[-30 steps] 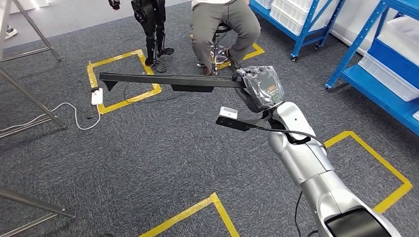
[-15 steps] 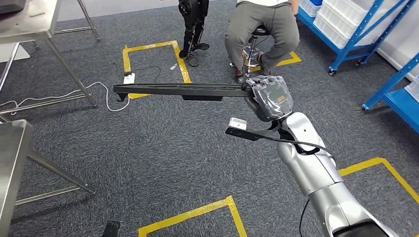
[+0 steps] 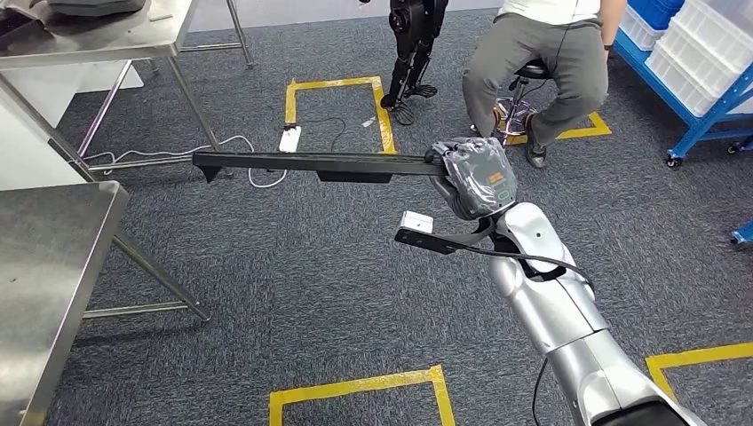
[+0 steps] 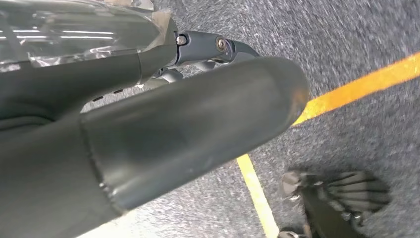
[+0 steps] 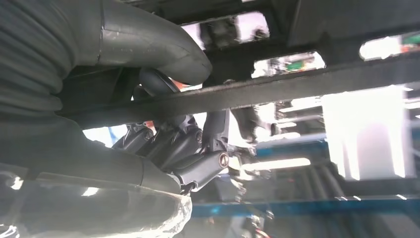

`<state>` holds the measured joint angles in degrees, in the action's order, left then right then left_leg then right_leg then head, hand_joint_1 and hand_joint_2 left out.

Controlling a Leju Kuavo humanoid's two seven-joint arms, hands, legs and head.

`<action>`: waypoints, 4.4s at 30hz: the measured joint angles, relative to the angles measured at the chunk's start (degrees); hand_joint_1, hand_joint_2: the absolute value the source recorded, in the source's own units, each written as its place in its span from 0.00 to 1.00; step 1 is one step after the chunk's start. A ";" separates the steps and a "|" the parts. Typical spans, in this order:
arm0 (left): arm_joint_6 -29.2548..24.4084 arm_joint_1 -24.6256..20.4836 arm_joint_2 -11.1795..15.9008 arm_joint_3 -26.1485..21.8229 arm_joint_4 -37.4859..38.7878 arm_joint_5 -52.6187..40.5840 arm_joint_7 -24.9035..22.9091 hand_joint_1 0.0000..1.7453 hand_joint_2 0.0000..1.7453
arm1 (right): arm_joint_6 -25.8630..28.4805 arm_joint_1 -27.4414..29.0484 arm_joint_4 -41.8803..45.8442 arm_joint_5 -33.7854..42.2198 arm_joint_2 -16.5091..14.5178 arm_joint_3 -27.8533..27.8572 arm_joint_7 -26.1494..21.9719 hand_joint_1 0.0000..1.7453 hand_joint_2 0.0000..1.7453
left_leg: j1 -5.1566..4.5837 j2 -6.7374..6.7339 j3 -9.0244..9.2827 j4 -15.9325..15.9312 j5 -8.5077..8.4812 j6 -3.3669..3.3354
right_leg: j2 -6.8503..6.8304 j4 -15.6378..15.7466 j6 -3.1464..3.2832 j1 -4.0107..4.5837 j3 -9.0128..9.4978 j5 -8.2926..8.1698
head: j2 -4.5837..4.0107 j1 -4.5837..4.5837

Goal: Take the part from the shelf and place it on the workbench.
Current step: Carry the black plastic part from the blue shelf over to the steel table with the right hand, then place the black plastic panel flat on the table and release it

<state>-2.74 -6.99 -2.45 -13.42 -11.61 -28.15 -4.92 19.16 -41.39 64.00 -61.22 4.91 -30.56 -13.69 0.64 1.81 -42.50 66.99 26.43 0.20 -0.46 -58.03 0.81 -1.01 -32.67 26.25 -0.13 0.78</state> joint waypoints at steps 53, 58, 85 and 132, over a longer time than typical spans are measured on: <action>-1.03 0.94 -0.81 1.75 0.09 -3.64 -1.44 0.00 0.00 | -0.40 -0.51 -2.01 -1.63 -2.50 -0.63 0.08 0.93 1.00 | -0.03 4.30 4.98 -8.13 -4.16 -2.27 | 2.66 -4.30 -3.24 -0.24 -2.01 2.22 | 0.00 -0.47; -1.12 1.37 -0.74 1.75 0.09 -3.74 -1.27 0.00 0.00 | -0.43 -0.54 -2.00 -1.73 -2.76 -0.65 0.05 0.93 1.00 | 0.26 5.22 4.05 -7.92 -4.40 -0.60 | 1.89 -0.91 -1.73 -0.14 -0.28 0.48 | 0.00 -0.26; -1.97 1.17 -1.24 1.73 0.08 -4.80 -1.04 0.00 0.00 | -0.59 -0.78 -2.39 -1.94 -2.39 -0.62 -0.71 0.93 1.00 | -0.15 5.08 5.38 -8.43 -3.85 -2.17 | 3.19 -1.13 -3.14 -0.08 -1.00 0.52 | 0.00 -0.01; -1.88 -0.90 -0.39 0.86 -0.01 -7.74 0.69 0.00 0.00 | -0.12 -1.92 -6.06 -0.74 0.52 5.51 -1.83 0.93 1.00 | -1.06 -5.45 5.45 -7.84 -2.41 -1.89 | -6.17 -0.21 -1.16 1.27 -0.38 0.40 | 0.00 0.85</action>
<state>-4.62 -7.89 -2.84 -12.56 -11.62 -35.89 -4.23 19.04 -43.32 57.93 -61.96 5.42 -25.05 -15.52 -0.41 -3.65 -37.05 59.16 24.02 -1.69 -6.63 -58.23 -0.36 0.27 -33.05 26.65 -0.13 1.62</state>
